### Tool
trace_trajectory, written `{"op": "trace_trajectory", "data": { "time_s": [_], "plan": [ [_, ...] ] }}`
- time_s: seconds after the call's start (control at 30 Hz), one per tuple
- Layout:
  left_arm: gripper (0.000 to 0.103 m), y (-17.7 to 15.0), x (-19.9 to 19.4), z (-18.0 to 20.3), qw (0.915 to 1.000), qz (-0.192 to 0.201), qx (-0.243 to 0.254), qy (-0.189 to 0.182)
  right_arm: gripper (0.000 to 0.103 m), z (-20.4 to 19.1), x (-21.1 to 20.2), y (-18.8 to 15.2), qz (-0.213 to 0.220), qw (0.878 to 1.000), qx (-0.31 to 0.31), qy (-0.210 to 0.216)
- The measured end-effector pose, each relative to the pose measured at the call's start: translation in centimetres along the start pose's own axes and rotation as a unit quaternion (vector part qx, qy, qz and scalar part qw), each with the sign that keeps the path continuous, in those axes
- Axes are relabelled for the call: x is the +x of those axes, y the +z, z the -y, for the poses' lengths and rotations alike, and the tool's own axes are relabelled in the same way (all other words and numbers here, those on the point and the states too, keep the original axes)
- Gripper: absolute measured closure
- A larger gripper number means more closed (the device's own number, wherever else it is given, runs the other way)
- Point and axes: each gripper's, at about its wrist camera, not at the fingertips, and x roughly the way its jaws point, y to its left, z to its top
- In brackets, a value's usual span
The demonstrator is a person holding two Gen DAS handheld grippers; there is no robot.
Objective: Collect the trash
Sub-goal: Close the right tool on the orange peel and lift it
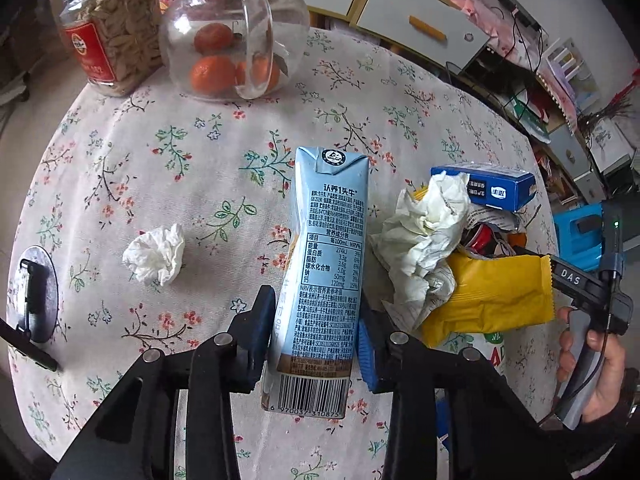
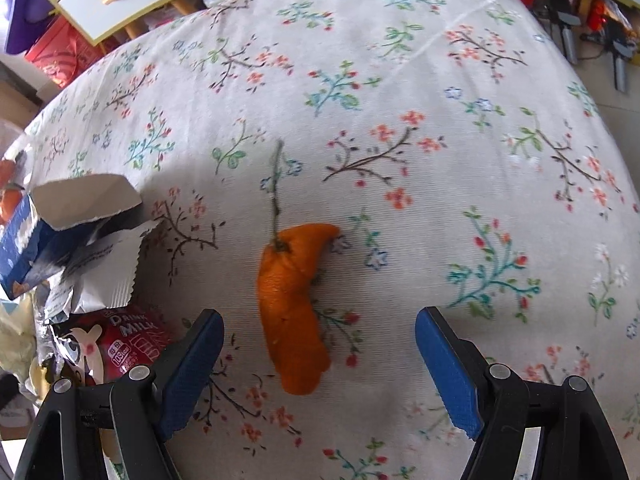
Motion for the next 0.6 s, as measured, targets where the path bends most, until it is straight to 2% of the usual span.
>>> {"op": "trace_trajectory", "data": {
  "time_s": [0.33,0.4,0.47,0.5,0.57,0.6],
  "plan": [
    [0.064,-0.8,-2.6,-0.8,0.9992,0.021,-0.015,-0.029,0.021,-1.5,0.7,-0.4,0.027,0.999,-0.024,-0.040],
    [0.064,-1.0,-2.9,-0.7,0.9990,0.023,-0.016,-0.035,0.028,-1.6,0.6,-0.5,0.035,0.998,-0.028,-0.047],
    [0.064,-1.1,-3.2,-0.4,0.9989,0.024,-0.013,-0.039,0.041,-1.8,0.4,-0.6,0.042,0.997,-0.034,-0.051],
    [0.064,-1.2,-3.3,-0.3,0.9988,0.024,-0.010,-0.041,0.045,-1.9,0.3,-0.6,0.042,0.997,-0.036,-0.051],
    [0.064,-1.3,-3.7,0.3,0.9986,0.027,0.001,-0.045,0.062,-2.1,0.0,-0.8,0.041,0.997,-0.045,-0.052],
    [0.064,-1.3,-3.9,0.6,0.9985,0.030,0.005,-0.045,0.066,-2.2,-0.1,-1.0,0.041,0.996,-0.051,-0.052]
  ]
}}
